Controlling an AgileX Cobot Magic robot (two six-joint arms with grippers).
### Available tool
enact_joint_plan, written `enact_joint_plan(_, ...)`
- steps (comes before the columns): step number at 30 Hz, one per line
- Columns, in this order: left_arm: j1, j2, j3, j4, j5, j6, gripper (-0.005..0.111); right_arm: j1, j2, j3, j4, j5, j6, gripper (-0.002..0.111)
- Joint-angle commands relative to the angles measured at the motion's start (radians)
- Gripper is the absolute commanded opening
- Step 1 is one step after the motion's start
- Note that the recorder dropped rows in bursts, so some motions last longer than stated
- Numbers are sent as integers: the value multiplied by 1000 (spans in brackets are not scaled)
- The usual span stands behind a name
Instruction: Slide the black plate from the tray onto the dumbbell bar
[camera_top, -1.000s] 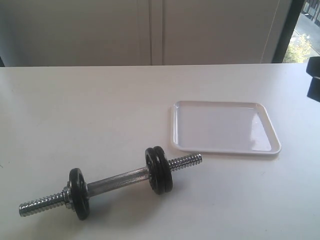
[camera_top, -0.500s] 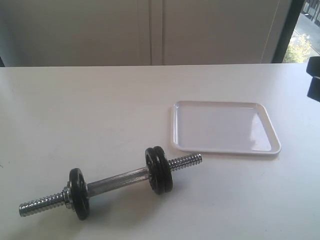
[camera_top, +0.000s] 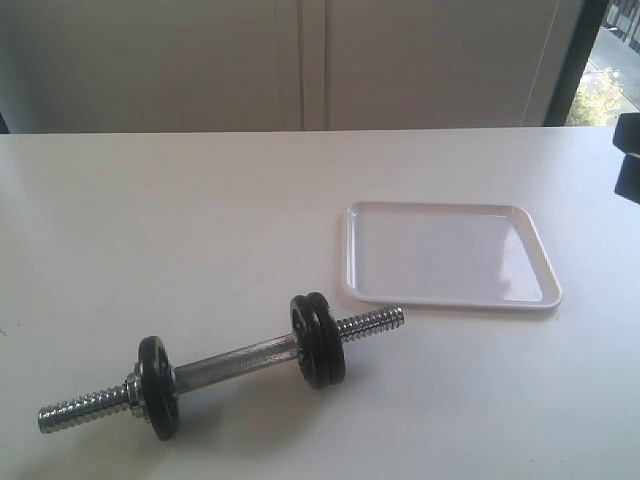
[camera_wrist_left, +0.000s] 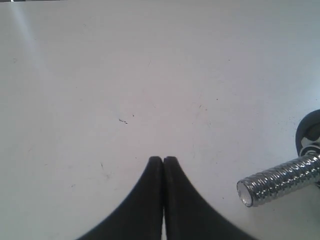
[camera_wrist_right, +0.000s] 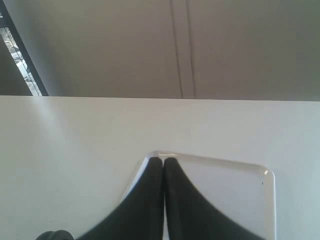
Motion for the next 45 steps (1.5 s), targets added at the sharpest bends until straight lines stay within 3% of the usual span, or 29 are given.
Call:
enact_joint_plan(1,2,-4,3,20,-12,0,0,-3,-5,5,2,-4,-5,0)
enact_joint_plan(27,2,-4,3,32,-12,0,0,59,-22,5,2,-28,-5,0)
enact_joint_plan(45,0,-4,3,32,-12,0,0,59,-542,5,2,-26,-5,0)
